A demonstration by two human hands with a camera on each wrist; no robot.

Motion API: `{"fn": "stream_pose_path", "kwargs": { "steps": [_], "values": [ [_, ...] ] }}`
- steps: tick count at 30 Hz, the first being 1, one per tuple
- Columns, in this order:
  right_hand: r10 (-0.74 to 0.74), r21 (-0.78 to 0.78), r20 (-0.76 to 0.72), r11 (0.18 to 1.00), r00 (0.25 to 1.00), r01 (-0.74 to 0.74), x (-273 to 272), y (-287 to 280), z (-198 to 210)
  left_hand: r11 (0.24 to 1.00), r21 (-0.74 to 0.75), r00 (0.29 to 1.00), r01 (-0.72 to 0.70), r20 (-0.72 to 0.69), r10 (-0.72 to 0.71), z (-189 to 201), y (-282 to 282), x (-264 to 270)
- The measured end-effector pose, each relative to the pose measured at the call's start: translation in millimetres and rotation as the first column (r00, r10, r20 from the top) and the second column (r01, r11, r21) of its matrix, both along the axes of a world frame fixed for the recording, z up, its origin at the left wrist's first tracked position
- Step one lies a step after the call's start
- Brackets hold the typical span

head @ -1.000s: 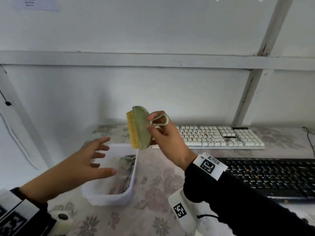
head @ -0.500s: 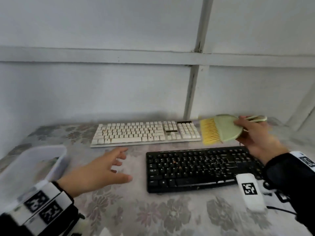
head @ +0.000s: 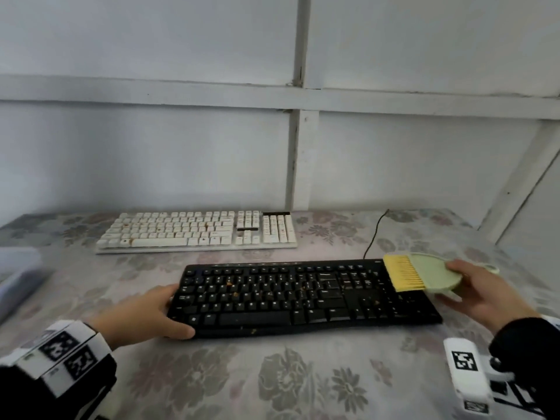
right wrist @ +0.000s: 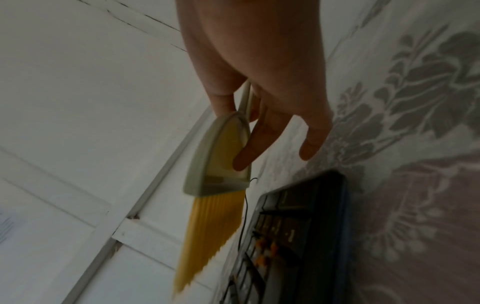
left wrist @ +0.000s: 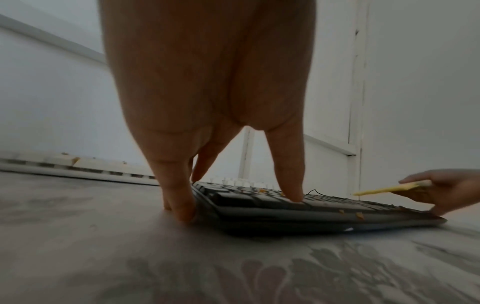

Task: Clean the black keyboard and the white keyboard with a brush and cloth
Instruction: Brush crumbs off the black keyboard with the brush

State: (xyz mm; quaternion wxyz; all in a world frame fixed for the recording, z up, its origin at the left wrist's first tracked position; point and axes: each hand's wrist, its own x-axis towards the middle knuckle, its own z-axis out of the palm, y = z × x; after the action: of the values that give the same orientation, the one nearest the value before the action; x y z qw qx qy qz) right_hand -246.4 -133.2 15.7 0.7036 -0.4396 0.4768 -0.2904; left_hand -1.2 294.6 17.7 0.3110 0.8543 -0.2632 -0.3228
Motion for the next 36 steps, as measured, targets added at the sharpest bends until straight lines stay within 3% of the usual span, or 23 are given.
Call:
{"fn": "stream_pose_path", "kwargs": {
  "steps": [5, 9, 14, 20, 28, 36],
  "values": [
    [0.106, 0.059, 0.044, 0.992, 0.993, -0.109, -1.7, 0.6, -4.8, 0.981, -0.046, 0.982, -0.186, -0.044, 0.184, -7.6, -11.1, -1.6],
    [0.164, 0.072, 0.087, 0.983, 0.983, -0.170, -3.4, 5.2, -5.9, 0.971, 0.011, 0.965, -0.240, -0.106, 0.239, -8.7, -13.1, 1.6],
    [0.150, 0.097, 0.129, 0.982, 0.980, -0.163, -5.6, 7.7, -3.0, 0.967, 0.032, 0.947, -0.252, -0.197, 0.253, -10.8, -9.7, 4.5],
    [0.153, 0.094, 0.125, 0.982, 0.980, -0.166, 0.8, 8.2, -3.0, 0.959, -0.068, 0.941, -0.274, -0.226, 0.253, -17.5, -6.3, 9.3],
    [0.161, 0.048, 0.112, 0.985, 0.981, -0.168, 5.0, 2.8, -6.7, 0.910, -0.217, 0.887, -0.353, -0.386, 0.252, -24.2, -1.1, 13.9],
    [0.178, 0.039, 0.148, 0.982, 0.973, -0.186, 8.2, 1.0, -7.2, 0.925, -0.225, 0.923, -0.305, -0.308, 0.230, -25.9, 4.8, 17.5]
  ]
}}
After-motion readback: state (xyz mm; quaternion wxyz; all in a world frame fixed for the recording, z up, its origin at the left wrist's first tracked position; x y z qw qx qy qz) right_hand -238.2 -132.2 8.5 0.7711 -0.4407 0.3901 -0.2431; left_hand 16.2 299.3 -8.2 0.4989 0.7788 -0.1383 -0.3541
